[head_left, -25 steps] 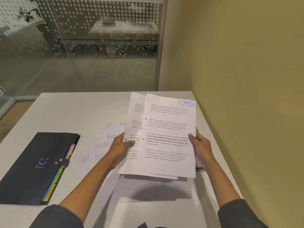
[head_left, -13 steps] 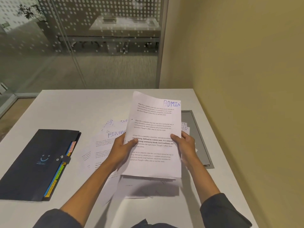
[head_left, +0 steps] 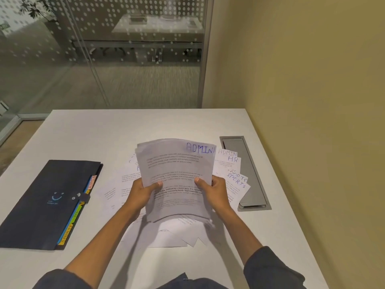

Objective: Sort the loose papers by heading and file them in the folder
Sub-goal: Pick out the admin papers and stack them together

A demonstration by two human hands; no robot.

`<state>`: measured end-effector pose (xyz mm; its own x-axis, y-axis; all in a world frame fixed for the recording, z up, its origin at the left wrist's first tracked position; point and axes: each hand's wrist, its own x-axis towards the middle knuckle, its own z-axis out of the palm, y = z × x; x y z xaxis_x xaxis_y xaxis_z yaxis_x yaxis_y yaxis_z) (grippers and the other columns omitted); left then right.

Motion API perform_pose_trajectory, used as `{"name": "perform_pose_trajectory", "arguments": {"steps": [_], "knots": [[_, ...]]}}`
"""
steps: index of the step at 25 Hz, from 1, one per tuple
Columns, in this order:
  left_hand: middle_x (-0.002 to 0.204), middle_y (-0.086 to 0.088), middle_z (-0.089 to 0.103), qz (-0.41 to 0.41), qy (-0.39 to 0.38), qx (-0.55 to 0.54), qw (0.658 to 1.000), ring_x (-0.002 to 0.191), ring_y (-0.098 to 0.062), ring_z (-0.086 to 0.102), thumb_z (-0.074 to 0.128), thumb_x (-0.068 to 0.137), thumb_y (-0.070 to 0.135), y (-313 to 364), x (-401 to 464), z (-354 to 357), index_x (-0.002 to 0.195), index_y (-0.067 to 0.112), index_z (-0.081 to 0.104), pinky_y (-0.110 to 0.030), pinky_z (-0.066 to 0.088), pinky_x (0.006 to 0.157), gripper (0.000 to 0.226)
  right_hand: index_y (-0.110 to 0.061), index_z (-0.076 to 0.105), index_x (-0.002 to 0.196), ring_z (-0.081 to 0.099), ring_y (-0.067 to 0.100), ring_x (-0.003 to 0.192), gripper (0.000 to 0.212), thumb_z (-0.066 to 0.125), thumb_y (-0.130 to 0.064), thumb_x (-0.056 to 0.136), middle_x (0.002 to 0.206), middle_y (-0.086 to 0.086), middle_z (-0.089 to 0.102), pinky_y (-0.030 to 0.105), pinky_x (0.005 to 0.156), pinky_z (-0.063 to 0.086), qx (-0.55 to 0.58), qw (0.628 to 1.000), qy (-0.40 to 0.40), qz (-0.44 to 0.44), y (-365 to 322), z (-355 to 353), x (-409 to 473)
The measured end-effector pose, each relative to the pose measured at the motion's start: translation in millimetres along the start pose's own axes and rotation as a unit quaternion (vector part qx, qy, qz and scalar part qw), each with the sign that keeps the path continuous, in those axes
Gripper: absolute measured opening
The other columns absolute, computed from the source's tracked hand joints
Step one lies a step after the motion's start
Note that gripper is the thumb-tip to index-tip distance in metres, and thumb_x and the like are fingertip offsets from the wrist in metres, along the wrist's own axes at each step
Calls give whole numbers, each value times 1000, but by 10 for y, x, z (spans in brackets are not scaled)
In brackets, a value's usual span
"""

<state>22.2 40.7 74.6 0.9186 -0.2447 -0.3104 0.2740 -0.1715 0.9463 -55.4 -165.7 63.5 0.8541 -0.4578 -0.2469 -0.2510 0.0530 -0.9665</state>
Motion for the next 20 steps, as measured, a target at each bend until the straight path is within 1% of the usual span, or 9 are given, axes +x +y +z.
{"name": "perform_pose_trajectory", "arguments": {"steps": [3, 5, 8, 10, 12, 14, 18, 20], "knots": [[91, 11, 75, 11, 8, -14, 1000, 88, -16, 70, 67, 88, 12, 28, -12, 35, 98, 25, 69, -36, 54, 79, 16, -15, 72, 105, 74, 14, 81, 17, 72, -21, 89, 95, -2, 76, 24, 66, 57, 1, 1000, -1, 0, 22, 36, -33], [93, 8, 75, 15, 10, -13, 1000, 88, -17, 70, 68, 87, 13, 39, -5, 55, 98, 24, 70, -36, 55, 78, 15, -15, 72, 105, 73, 12, 78, 21, 75, -21, 86, 95, -2, 76, 21, 63, 56, 4, 1000, -2, -2, -13, 20, -43], [92, 3, 76, 20, 1, -12, 1000, 87, -20, 72, 71, 85, 14, 71, 11, 94, 98, 19, 71, -38, 57, 78, 14, -15, 72, 101, 74, 13, 77, 23, 80, -20, 80, 92, -1, 76, 23, 63, 57, 35, 999, 3, -22, -129, -19, -55], [92, 2, 76, 24, -1, -10, 1000, 85, -19, 72, 71, 85, 16, 101, 28, 124, 98, 19, 71, -36, 57, 76, 13, -18, 72, 96, 74, 12, 74, 17, 80, -19, 81, 87, -3, 76, 22, 61, 57, 44, 998, 15, -38, -229, -37, -62], [92, 2, 76, 35, -1, -18, 999, 83, -17, 72, 70, 86, 18, 151, 43, 147, 98, 19, 71, -32, 56, 71, 12, -21, 72, 91, 73, 10, 70, 11, 78, -19, 83, 81, -5, 76, 20, 57, 55, 54, 997, 24, -55, -324, -55, -72], [92, 3, 76, 46, -1, -25, 999, 81, -14, 73, 70, 86, 17, 200, 60, 158, 98, 20, 71, -28, 56, 68, 12, -20, 72, 90, 72, 8, 69, 9, 77, -18, 84, 78, -6, 76, 19, 57, 53, 65, 995, 20, -75, -379, -83, -69], [93, 2, 75, 37, -18, -6, 999, 84, -16, 72, 71, 84, 13, 159, 54, 180, 99, 20, 70, -31, 56, 72, 16, -21, 73, 95, 73, 7, 75, 16, 79, -15, 82, 85, -7, 76, 18, 61, 54, 37, 996, 5, -80, -338, -98, -45], [94, 3, 75, 32, -21, -4, 999, 86, -17, 71, 72, 83, 12, 84, 39, 192, 98, 22, 70, -32, 56, 73, 18, -24, 72, 94, 73, 10, 78, 16, 79, -16, 82, 88, -5, 76, 22, 65, 56, 23, 997, 7, -74, -285, -98, -44]]}}
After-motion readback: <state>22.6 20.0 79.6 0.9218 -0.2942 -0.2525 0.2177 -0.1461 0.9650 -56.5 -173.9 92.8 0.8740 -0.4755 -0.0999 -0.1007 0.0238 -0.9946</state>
